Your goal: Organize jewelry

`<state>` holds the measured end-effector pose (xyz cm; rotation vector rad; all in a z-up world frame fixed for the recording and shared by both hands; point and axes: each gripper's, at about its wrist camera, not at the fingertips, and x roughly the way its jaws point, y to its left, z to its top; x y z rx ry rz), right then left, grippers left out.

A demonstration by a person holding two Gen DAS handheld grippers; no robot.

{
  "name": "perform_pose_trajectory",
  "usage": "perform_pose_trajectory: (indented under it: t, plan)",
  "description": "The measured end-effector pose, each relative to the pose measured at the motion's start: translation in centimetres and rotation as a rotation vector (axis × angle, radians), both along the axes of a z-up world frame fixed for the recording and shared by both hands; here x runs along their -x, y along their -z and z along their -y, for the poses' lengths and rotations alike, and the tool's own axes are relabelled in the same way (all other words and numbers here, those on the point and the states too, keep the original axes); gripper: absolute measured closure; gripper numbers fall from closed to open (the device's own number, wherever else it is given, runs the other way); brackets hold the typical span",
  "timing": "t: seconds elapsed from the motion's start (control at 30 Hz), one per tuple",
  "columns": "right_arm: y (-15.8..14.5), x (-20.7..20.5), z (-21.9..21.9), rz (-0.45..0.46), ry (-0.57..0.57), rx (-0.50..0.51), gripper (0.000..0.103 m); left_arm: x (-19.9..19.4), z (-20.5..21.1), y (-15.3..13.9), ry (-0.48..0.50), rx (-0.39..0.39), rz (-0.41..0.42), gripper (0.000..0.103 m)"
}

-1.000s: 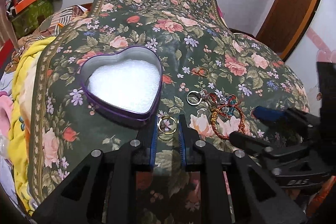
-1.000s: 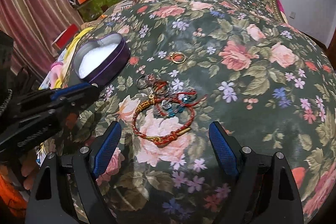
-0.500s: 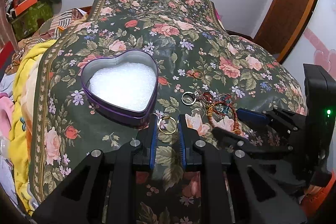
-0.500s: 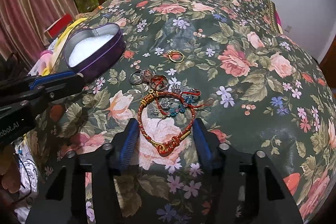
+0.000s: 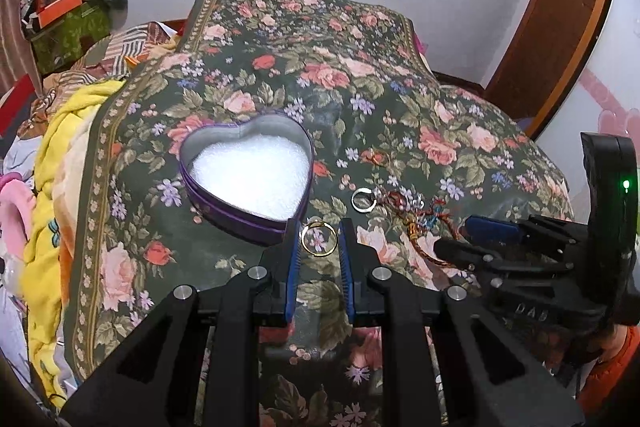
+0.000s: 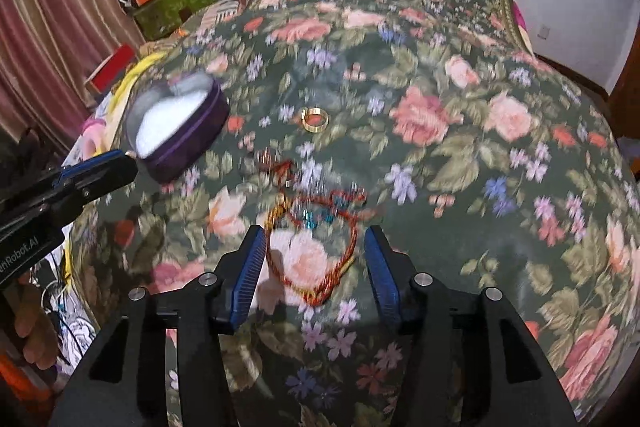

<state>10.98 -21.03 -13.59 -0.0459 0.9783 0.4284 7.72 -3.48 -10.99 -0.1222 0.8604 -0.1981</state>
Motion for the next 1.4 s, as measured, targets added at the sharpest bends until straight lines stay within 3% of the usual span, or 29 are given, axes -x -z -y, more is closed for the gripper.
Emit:
perform_pose_trajectory:
  t: [0.43, 0.8, 0.87, 0.9, 1.03, 1.4]
  plan:
    - [-1.0, -4.7, -2.3, 0.071, -0.009, 0.030, 0.055, -1.4, -2.3, -2.1, -0.050, 0.004, 0.072, 0.086]
    - [2.4, -8.4, -3.6, -0.009, -0.047, 0.073, 0.055, -3.6, -3.0, -2.2, -0.065, 0.006, 0.097, 0.086]
    - [2.4, -8.1, -3.8, 0.008, -0.057, 0.077, 0.060, -3.8, -2.9, -1.8, -0.062, 0.002, 0.090, 0.086]
    - [2.3, -8.0, -3.8, 0.011, -0.063, 0.075, 0.069, -3.9, -2.8, -1.7, -0.061, 0.000, 0.088, 0.086]
    - [2.5, -8.0, -4.0, 0.014, -0.080, 0.072, 0.083, -3.9, -2.6, -1.4, -0.061, -0.005, 0.080, 0.086]
    - [0.6, -6.8, -3.9, 0.038, -0.081, 0.031, 0.085, -2.7, -2.6, -2.8, -0.070, -0.015, 0.109, 0.086]
